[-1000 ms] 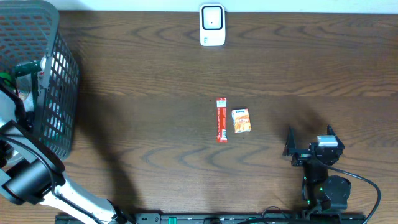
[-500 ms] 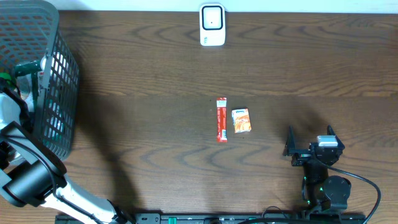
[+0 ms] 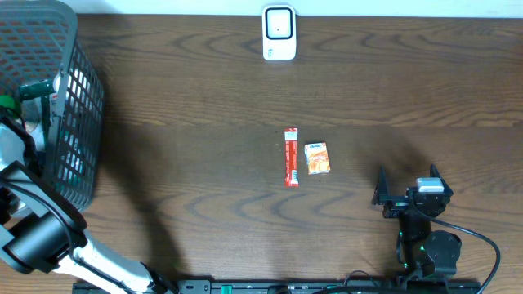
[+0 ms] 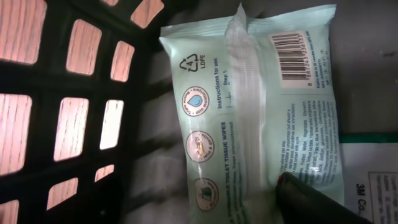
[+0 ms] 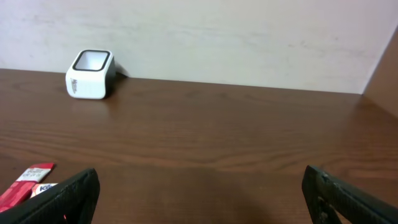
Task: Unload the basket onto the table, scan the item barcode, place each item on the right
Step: 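Grasp the mint-green wipes pack in the basket with the left gripper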
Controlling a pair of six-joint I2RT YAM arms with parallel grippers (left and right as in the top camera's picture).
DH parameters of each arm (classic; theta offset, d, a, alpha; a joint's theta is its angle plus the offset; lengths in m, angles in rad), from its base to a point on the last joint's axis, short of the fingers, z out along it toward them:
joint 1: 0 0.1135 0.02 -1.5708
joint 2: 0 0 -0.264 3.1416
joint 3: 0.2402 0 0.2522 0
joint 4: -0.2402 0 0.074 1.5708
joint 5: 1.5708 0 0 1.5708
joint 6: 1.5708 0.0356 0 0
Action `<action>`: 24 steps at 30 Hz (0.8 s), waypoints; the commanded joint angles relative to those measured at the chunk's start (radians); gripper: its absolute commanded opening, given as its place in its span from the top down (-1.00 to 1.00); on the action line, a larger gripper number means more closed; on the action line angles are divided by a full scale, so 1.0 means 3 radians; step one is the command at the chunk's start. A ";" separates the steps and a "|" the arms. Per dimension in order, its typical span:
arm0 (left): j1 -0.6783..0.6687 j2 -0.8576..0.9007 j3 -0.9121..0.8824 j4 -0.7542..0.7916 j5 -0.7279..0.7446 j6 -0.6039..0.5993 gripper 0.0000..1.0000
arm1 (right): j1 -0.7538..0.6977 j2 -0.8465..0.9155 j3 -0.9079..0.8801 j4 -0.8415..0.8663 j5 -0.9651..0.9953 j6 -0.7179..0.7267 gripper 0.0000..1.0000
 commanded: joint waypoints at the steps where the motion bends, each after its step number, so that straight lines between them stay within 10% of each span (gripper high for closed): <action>1: -0.0010 0.0154 -0.0156 0.0069 0.0380 0.0322 -0.62 | -0.0029 -0.0010 -0.0004 -0.0014 -0.0013 -0.0015 -0.98; 9: -0.0025 0.0154 -0.0454 0.0361 0.0479 0.0357 -0.50 | -0.0029 -0.0010 -0.0004 -0.0014 -0.0014 -0.0015 -0.98; 24: -0.0022 -0.0029 -0.0379 0.0444 0.0680 0.0470 0.86 | -0.0029 -0.0010 -0.0004 -0.0014 -0.0014 -0.0015 -0.99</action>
